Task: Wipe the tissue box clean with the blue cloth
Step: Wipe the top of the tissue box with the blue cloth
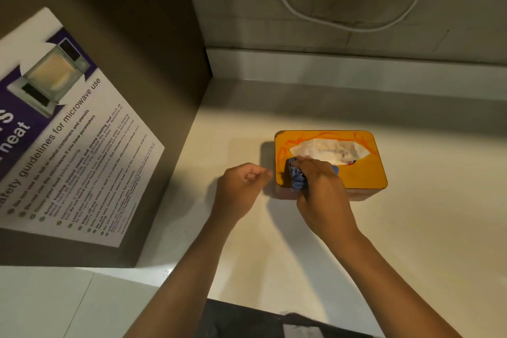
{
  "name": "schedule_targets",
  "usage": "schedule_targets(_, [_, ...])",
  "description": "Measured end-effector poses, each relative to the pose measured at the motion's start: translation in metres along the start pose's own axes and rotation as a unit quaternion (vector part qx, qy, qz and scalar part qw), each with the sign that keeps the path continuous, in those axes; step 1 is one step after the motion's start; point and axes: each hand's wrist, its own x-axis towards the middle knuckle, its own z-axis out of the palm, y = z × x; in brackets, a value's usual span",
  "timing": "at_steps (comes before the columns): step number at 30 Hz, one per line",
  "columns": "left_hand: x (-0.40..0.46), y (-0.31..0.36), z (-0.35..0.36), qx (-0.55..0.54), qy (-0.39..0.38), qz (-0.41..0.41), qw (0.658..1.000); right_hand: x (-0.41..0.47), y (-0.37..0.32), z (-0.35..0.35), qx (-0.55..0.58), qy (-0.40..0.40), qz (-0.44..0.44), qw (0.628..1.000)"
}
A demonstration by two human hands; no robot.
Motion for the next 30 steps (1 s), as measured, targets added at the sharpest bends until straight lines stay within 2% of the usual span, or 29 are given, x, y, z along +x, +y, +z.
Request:
schedule_targets(4, [0.009,0.002,0.001,-0.093,-0.088,-0.059,0.990,-0.001,0.000,0.000,0.000,-0.005,0.002,1.000])
schedule_targets(7, [0.007,0.003,0.003,-0.125,-0.101,-0.092,0.983,0.000,-0.004,0.000,0.004,0.003,-0.005,1.000])
schedule_targets(12, [0.007,0.007,-0.002,-0.142,-0.125,-0.149,0.971,-0.015,-0.006,0.004,0.006,-0.007,-0.092,0.996])
schedule_targets(15, [0.007,0.010,-0.003,-0.144,-0.139,-0.173,0.964,-0.019,0.009,-0.002,0.018,-0.002,-0.070,0.997])
schedule_targets(20, [0.010,0.011,-0.004,-0.149,-0.143,-0.189,0.960,-0.005,-0.002,-0.002,-0.003,0.051,-0.042,0.998])
schedule_targets(30, [0.010,0.012,-0.007,-0.150,-0.149,-0.192,0.958,-0.010,0.000,-0.017,0.036,-0.041,-0.102,0.993])
